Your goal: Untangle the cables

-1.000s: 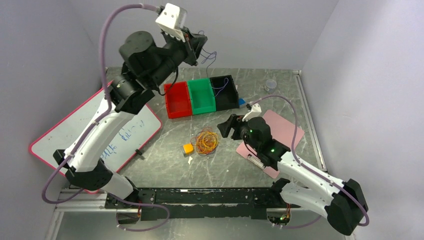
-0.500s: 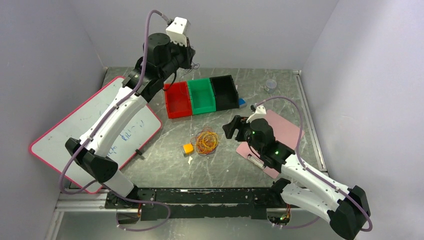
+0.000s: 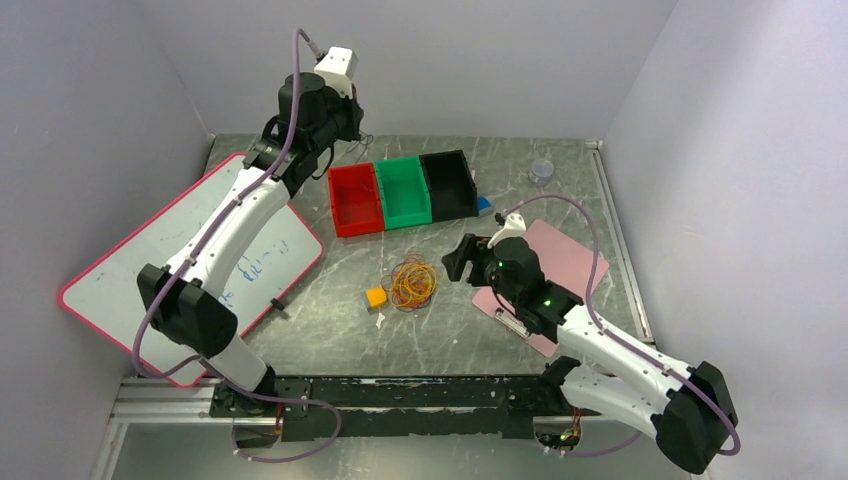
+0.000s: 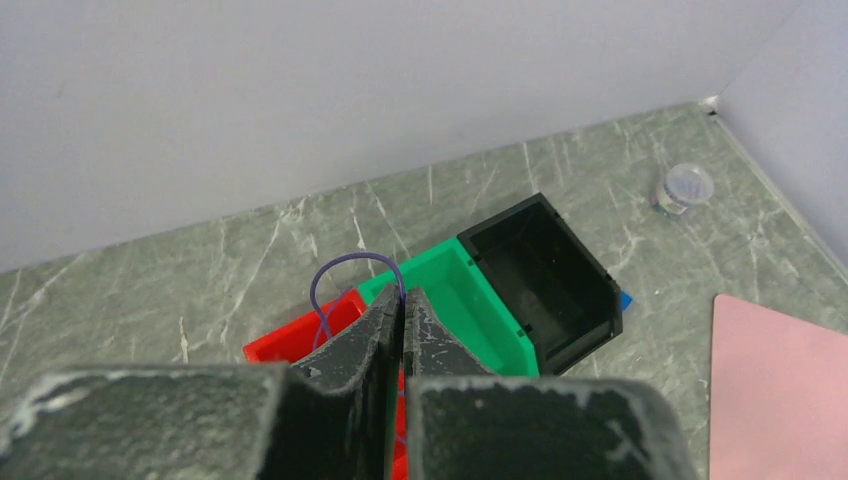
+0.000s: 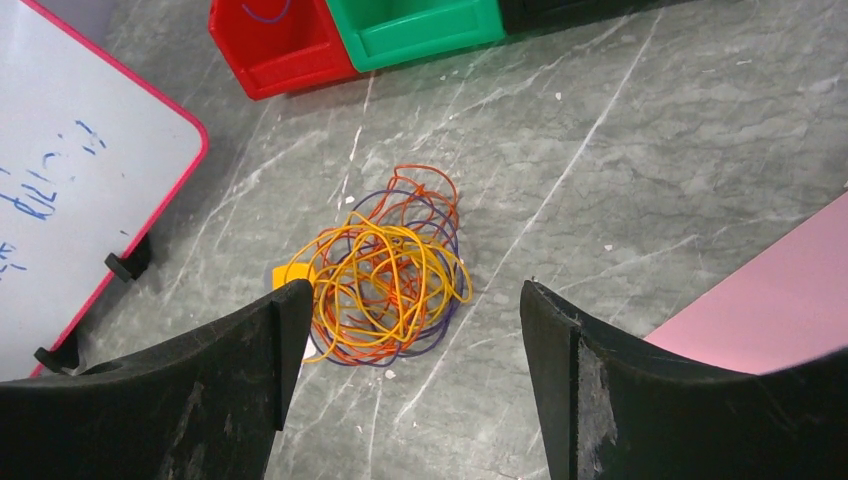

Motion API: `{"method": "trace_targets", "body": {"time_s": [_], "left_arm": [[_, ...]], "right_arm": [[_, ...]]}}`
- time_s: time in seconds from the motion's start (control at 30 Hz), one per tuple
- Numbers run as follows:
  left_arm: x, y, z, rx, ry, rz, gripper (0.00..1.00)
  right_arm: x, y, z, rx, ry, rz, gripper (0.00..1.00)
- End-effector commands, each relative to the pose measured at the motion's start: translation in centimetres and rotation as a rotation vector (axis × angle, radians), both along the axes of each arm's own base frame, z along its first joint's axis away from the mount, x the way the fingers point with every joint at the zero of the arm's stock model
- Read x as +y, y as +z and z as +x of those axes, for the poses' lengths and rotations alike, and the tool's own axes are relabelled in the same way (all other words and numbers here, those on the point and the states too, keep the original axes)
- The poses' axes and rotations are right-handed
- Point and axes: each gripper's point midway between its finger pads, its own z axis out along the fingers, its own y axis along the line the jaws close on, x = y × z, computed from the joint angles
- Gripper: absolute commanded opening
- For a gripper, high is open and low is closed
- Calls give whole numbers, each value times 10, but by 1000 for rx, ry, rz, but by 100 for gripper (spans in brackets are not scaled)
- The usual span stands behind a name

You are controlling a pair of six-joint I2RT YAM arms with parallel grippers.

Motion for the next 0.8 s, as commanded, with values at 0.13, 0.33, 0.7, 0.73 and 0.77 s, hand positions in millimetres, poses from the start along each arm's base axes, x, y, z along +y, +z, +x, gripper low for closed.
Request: {"method": "trace_targets", "body": {"time_s": [0.13,0.33,0.7,0.73,0.77], "left_arm": [[2,-17,14,-2,-14,4,7],[10,-35,19,26,13,18,7],[31,-102,31,153,103,11,7],[34,-110,33,173,117,14,7],[36,-117,35,190,126,17,7]], "right_arm": [[3,-4,1,7,5,11,80],[5,-7,1,14,8,10,80],[7,-14,1,30,15,7,80],[8,-14,1,30,19,7,80],[8,-15,1,31,20,7,80]]}}
